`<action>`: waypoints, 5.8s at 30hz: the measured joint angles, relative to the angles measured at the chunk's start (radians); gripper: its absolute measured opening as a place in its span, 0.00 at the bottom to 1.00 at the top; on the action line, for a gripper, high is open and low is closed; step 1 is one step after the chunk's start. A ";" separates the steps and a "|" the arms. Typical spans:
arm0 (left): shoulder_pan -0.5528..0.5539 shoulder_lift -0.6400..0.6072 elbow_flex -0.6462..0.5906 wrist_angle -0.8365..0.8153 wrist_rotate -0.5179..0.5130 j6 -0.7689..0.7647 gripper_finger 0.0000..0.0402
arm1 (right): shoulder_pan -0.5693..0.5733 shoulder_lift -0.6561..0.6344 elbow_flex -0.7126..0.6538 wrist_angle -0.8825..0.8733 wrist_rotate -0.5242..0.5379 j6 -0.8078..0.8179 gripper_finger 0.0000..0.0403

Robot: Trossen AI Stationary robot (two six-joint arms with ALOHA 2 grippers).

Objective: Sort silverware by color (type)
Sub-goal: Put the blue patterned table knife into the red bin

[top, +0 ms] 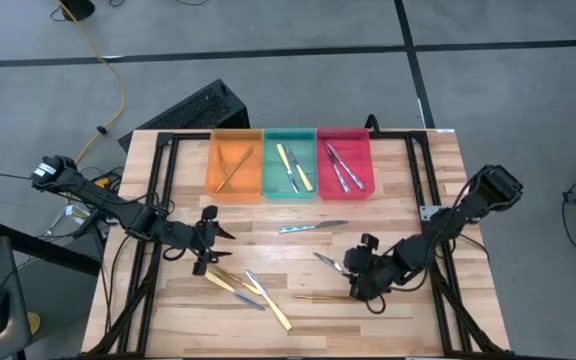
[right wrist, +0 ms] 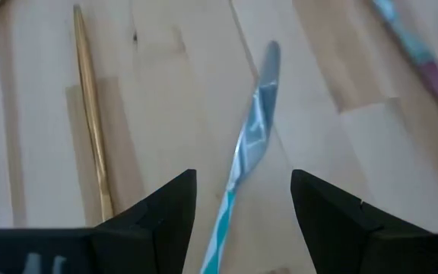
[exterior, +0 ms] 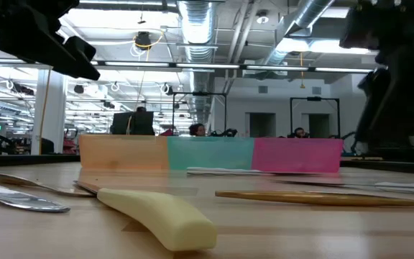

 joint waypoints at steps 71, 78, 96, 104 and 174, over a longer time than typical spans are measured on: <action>0.116 0.000 -0.001 0.128 -0.169 0.134 0.47 | 0.018 0.308 0.222 -0.316 -0.221 0.238 0.05; 0.115 0.000 -0.001 0.161 -0.169 0.122 0.47 | 0.012 0.270 0.224 -0.319 -0.175 0.238 0.05; 0.115 0.000 -0.001 0.176 -0.197 0.081 0.47 | -0.199 0.040 0.225 -0.330 0.010 0.165 0.05; 0.115 0.000 -0.001 0.176 -0.205 0.024 0.47 | -0.418 -0.039 0.226 -0.329 0.010 -0.027 0.05; 0.115 0.000 -0.001 0.172 -0.333 -0.097 0.47 | -1.176 0.001 0.003 0.120 -0.227 -0.609 0.09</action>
